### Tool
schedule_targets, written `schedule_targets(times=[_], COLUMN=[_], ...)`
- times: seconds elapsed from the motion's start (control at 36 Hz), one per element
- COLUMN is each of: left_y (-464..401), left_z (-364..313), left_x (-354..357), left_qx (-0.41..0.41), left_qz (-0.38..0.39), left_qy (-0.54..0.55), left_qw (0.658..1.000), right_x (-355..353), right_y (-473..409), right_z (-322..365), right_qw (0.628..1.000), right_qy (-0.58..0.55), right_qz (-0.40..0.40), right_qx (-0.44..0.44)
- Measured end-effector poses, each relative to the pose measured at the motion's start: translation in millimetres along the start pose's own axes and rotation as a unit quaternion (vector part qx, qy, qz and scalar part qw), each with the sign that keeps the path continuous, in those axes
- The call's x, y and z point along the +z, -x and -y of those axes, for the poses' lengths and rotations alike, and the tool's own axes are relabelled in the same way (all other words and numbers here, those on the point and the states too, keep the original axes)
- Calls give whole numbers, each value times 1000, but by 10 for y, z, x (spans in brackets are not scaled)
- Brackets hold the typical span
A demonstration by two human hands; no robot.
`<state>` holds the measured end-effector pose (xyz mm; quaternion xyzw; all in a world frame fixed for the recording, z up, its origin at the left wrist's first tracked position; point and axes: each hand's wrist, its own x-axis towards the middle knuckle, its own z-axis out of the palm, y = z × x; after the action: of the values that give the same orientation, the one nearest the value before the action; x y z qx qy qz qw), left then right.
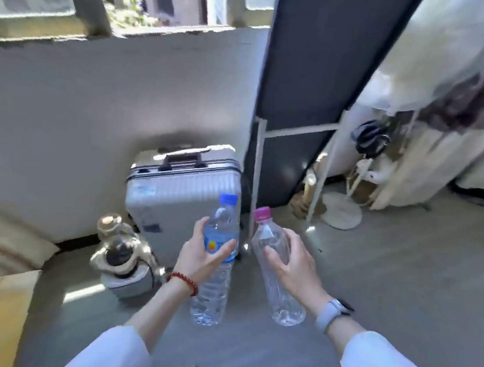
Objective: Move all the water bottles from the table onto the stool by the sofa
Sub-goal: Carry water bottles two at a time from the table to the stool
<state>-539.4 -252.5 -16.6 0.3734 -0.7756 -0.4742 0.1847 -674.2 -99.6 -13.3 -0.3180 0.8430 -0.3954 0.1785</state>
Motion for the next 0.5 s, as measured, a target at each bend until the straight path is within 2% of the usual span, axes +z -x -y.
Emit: schedule_targets(times=[0.25, 0.5], left_y=[-664, -1084], left_z=[-1254, -2407], left_x=[2286, 4639], left_qx=[126, 185], left_qz=[186, 346], left_qy=[-33, -23], left_qw=[974, 920], right_x=[-1680, -3358], right_y=[87, -118], right_z=[-1473, -2779], right_qw=[967, 916], right_qy=[5, 30], right_qz=[-194, -286], right_qx=[165, 278])
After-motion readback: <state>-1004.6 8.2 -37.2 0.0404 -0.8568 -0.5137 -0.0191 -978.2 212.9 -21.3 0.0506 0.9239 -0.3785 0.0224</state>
